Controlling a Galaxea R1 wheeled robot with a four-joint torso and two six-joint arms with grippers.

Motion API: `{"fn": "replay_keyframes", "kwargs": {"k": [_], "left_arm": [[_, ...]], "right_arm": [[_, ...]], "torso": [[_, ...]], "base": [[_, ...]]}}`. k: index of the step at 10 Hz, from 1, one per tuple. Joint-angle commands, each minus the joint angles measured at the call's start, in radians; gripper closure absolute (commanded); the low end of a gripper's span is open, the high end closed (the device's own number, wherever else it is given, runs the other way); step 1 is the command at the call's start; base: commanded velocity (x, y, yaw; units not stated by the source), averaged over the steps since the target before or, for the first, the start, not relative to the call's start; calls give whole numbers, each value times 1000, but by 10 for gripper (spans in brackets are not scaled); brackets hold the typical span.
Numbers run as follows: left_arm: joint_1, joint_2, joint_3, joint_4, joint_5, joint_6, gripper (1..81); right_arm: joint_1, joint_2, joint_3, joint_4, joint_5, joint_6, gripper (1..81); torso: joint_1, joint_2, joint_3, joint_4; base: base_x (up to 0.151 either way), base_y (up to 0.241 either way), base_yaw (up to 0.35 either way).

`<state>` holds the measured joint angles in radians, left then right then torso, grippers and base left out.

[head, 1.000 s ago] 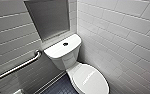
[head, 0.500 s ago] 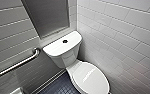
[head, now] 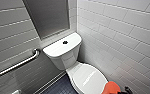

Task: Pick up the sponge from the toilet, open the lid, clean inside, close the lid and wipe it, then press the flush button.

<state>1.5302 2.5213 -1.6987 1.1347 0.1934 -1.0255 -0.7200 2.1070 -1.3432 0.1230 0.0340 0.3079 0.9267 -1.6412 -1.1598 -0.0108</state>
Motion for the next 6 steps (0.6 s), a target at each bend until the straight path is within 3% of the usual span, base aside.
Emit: {"fn": "replay_keyframes", "kwargs": {"k": [1, 6], "left_arm": [[15, -8, 16, 7, 37, 1, 10], [15, 18, -9, 7, 37, 1, 10]], "right_arm": [[181, 50, -31, 55, -154, 10, 811], [372, 174, -212, 127, -275, 10, 811]], "torso": [[0, 0, 0, 0], [1, 1, -1, 0]], "base": [[0, 0, 0], [0, 0, 0]]}}
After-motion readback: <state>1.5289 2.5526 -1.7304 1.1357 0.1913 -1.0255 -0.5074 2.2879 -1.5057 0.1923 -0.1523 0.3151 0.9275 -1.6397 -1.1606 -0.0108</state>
